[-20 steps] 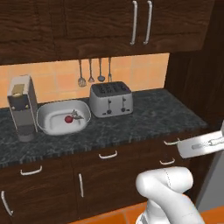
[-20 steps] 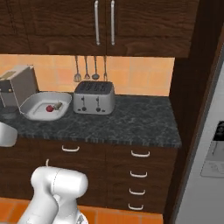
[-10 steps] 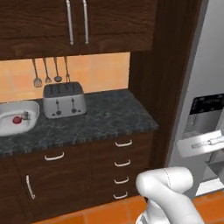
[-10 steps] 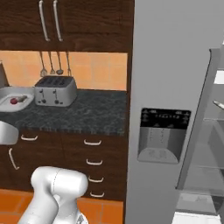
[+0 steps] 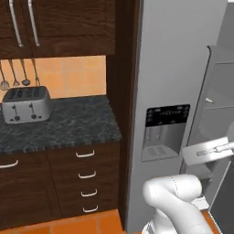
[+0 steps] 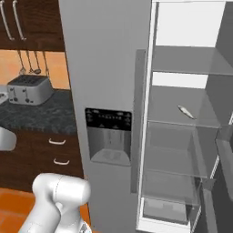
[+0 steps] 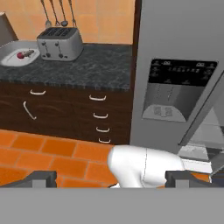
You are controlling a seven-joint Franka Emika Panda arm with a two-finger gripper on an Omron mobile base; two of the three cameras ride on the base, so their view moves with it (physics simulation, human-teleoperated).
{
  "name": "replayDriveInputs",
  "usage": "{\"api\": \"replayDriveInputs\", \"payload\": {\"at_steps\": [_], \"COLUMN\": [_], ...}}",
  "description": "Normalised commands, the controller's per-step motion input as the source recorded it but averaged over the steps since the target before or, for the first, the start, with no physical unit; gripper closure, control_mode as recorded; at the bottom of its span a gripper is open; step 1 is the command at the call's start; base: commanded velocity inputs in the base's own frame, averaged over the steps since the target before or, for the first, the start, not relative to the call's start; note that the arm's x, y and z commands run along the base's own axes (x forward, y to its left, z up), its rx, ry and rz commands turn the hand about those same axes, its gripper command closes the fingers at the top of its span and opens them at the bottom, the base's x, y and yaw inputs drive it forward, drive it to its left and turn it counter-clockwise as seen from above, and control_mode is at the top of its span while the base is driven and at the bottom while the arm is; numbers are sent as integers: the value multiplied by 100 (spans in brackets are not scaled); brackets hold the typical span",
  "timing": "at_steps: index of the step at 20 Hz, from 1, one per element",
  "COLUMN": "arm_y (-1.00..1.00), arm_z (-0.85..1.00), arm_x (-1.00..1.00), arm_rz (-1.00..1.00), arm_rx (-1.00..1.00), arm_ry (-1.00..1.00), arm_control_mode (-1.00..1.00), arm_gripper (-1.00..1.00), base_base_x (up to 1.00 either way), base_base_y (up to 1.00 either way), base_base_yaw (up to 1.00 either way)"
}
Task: Place one tomato and one fish in each tupperware on the nearby counter, to pack two identical lunches.
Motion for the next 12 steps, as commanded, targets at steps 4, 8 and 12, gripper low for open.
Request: {"api": "replayDriveInputs", "payload": {"at_steps": [4,8,12], "arm_y": [0,0,0], "arm_z": [0,0,0], "arm_x": [0,0,0], "arm_rz": [0,0,0], "arm_rx": [0,0,0], "arm_ry": [0,0,0], "arm_control_mode": [100,100,100], "arm_gripper": [-100,-100,-100], "base_base_x": [-1,0,25], "base_base_y": [-96,-69,-36], "base_base_yaw": [23,10,1]}}
